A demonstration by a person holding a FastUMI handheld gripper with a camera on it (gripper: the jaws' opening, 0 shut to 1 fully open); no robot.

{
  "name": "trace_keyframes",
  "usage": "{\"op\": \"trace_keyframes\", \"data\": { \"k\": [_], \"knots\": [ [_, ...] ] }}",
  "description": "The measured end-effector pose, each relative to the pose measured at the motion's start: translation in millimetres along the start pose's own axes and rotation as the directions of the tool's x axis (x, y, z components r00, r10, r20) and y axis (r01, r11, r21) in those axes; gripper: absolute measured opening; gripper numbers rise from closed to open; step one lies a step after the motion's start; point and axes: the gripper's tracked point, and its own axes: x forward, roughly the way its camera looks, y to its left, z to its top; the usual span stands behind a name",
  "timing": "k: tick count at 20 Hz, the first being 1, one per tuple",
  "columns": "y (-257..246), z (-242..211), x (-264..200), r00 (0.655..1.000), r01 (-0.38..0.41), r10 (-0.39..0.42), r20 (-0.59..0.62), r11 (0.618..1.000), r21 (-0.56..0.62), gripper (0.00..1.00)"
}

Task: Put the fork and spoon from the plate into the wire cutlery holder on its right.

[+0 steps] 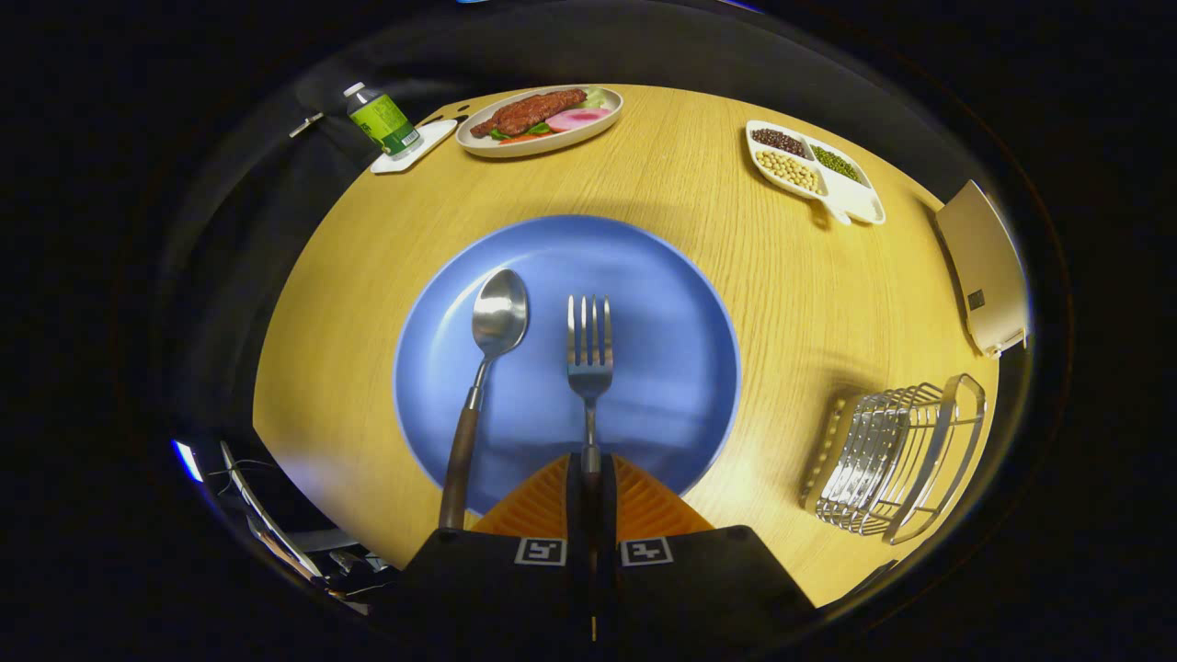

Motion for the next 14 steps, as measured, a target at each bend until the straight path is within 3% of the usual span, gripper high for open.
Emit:
{"op": "trace_keyframes", "data": {
  "k": [8,14],
  "knots": [
    [-41,-10,-128,0.999,0.029,-0.032,-0.014,0.980,-0.198,0.07],
    [-119,-25,-176,0.987,0.074,-0.107,-0.120,0.965,-0.251,0.07]
  ]
}}
